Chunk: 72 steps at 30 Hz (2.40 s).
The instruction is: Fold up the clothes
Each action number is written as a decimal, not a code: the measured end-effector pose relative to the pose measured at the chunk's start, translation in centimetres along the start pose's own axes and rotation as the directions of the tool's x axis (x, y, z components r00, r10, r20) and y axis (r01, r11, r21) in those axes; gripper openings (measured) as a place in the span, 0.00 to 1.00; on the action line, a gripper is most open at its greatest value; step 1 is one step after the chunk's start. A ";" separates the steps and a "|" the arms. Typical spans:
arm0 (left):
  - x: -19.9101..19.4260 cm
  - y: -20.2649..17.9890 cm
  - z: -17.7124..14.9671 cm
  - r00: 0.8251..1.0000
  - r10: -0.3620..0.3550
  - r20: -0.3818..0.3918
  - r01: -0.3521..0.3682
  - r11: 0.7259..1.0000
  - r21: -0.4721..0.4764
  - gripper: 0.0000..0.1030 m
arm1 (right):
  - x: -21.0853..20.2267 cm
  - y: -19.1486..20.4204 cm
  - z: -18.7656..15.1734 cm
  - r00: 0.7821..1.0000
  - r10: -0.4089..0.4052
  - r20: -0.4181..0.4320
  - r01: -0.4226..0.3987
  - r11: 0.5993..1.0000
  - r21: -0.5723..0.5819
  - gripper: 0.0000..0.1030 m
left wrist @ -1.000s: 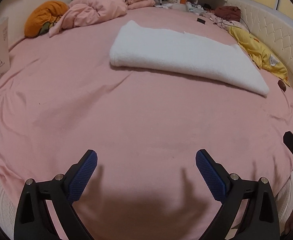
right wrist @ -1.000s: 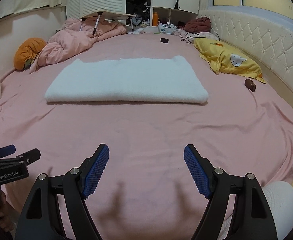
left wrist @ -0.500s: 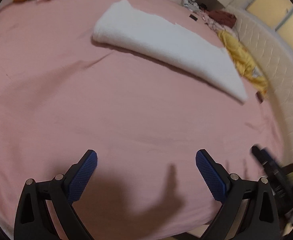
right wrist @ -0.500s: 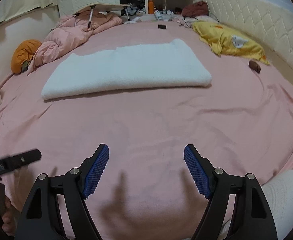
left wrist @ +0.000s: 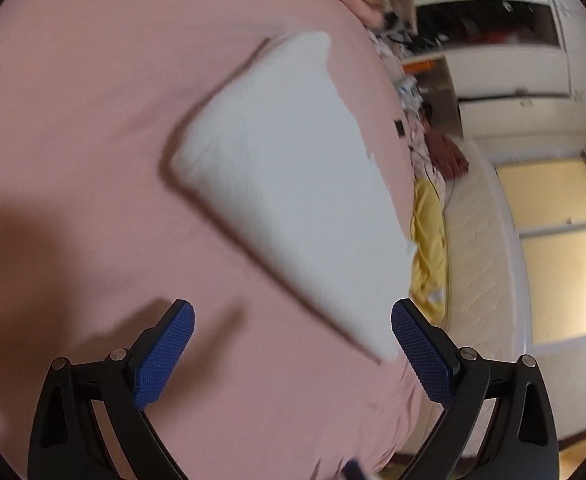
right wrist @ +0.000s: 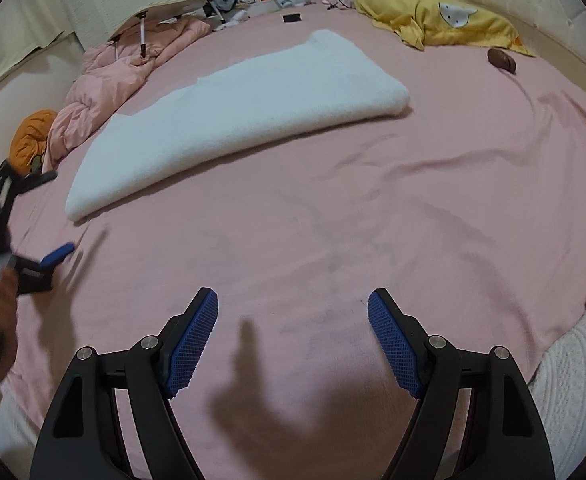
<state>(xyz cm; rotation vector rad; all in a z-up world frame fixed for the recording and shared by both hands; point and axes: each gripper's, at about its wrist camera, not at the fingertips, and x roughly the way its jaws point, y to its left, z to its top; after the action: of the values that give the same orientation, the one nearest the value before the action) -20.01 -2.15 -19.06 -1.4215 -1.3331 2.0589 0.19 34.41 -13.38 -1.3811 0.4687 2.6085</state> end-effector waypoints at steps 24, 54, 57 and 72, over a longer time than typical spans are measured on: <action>5.0 -0.9 4.3 0.995 0.097 0.027 -0.099 0.991 0.091 0.96 | 13.7 -13.4 14.8 0.907 0.345 0.240 -0.392 0.487 0.780 0.78; 3.3 -7.9 3.4 0.949 0.234 0.212 -0.298 0.882 0.365 0.88 | 15.6 -15.5 12.6 0.813 0.446 0.374 -0.536 0.321 0.781 0.26; 6.6 -12.9 2.2 0.913 0.299 0.279 -0.407 0.724 0.556 0.88 | 15.4 -15.5 13.2 0.813 0.442 0.379 -0.535 0.314 0.784 0.26; -3.4 -5.8 4.1 0.727 0.463 0.507 -0.570 0.818 0.069 0.83 | 16.7 -16.0 12.8 0.797 0.476 0.372 -0.543 0.292 0.788 0.26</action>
<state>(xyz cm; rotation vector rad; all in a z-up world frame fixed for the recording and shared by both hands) -23.33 -3.55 -12.03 -1.3510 -0.8404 2.9785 -14.73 53.68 -23.64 -0.7846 2.1912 2.0428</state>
